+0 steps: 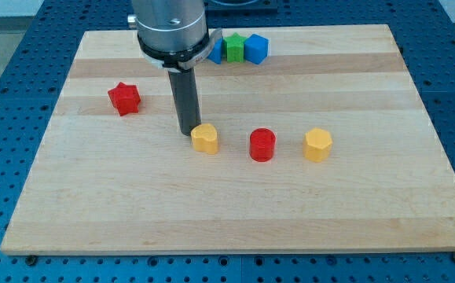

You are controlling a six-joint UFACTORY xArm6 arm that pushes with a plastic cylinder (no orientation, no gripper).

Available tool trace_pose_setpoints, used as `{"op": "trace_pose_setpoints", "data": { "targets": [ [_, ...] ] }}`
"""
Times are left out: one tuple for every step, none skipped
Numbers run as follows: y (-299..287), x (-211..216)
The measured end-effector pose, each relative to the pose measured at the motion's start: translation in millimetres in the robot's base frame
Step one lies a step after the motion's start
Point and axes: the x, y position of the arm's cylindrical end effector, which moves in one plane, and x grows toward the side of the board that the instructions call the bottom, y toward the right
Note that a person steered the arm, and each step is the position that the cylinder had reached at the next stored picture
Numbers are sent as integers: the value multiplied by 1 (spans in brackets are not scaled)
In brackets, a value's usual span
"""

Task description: Point your arm at the top left side of the red star

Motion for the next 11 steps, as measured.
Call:
{"op": "trace_pose_setpoints", "data": {
  "targets": [
    [3, 0],
    [6, 6],
    [8, 10],
    [8, 10],
    [8, -18],
    [-1, -70],
    [-43, -116],
    [-104, -120],
    [-157, -120],
    [-164, -106],
    [-150, -83]
  ]
}}
